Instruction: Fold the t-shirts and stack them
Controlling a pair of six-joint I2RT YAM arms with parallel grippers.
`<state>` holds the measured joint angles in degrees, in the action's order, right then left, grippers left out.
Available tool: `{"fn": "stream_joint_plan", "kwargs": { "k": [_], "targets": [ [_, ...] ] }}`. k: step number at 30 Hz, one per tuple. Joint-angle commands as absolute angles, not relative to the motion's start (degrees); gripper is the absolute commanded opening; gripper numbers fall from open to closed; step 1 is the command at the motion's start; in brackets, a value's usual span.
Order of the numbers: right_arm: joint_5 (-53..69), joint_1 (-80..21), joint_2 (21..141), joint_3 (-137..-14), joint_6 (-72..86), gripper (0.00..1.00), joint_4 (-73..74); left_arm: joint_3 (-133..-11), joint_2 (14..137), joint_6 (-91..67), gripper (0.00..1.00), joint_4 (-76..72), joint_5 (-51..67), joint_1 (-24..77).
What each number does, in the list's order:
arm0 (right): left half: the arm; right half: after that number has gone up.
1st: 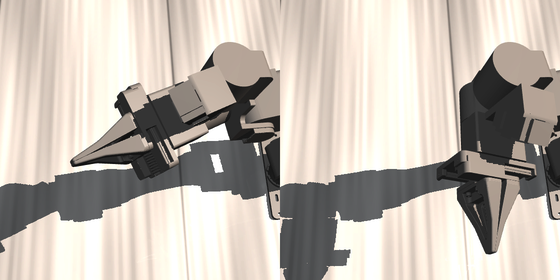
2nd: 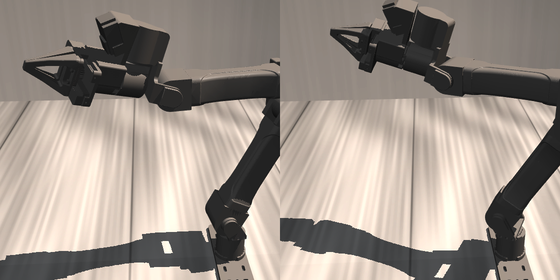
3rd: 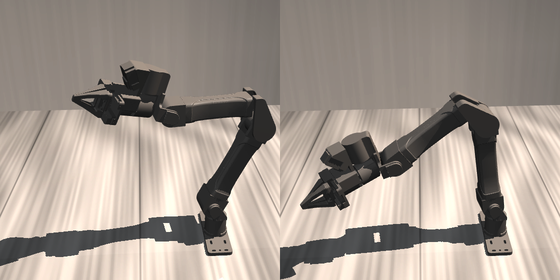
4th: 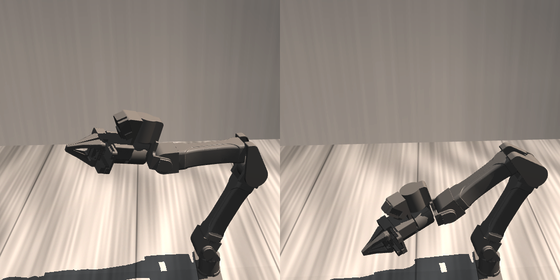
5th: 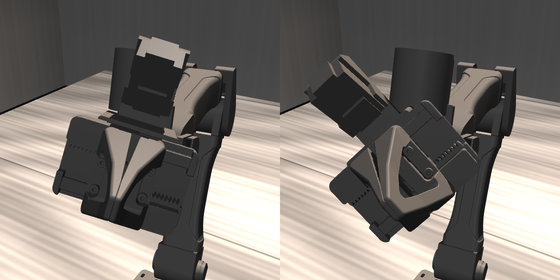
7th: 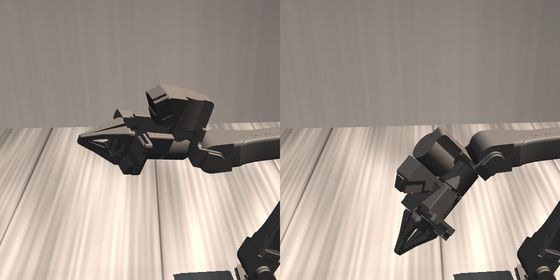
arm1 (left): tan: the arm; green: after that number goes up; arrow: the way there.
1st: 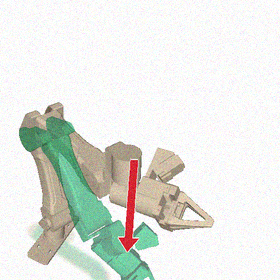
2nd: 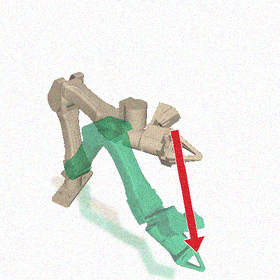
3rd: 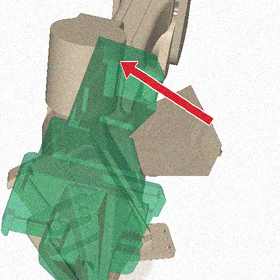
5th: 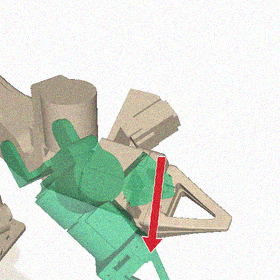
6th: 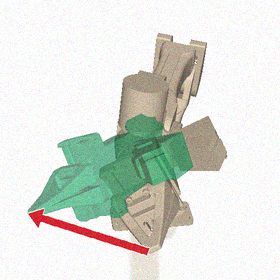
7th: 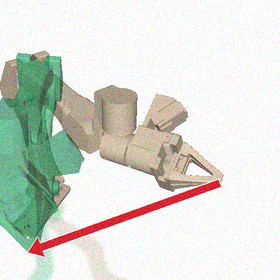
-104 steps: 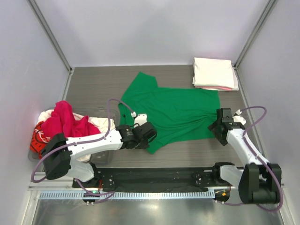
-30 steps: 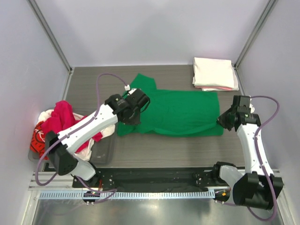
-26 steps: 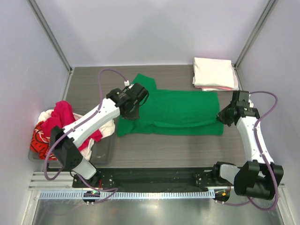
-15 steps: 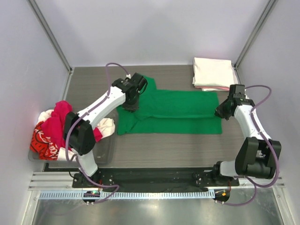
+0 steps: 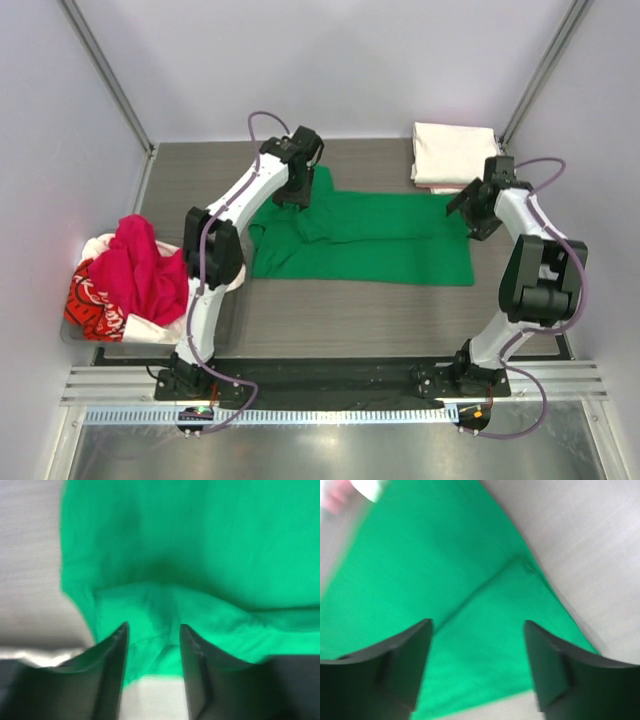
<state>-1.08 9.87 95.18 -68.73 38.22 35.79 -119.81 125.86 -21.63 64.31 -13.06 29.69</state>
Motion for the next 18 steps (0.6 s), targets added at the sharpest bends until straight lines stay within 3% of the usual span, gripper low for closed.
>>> {"fn": "stream_joint_plan", "kwargs": {
  "k": [1,3,6,10,18],
  "targets": [
    [0.3,10.0,99.1,-80.7,34.4,0.86,38.4,-131.6,128.8,-21.1,0.58,74.1,-13.6,27.7],
    [-2.5,10.6,96.5,-81.6,33.8,0.87,41.1,-130.2,125.4,-22.6,0.70,73.7,-13.0,27.6],
    [-2.5,11.2,90.5,-74.4,34.1,0.86,39.6,-119.0,116.1,-24.3,0.74,67.9,-11.9,27.6],
    [-0.8,12.6,78.0,-61.6,35.0,0.81,36.8,-105.4,105.1,-29.7,0.73,62.1,-9.7,27.9],
    [10.4,17.6,68.4,-39.6,35.5,0.78,27.8,-77.9,88.1,-36.9,0.72,50.2,-5.0,29.0]
  ]
}}
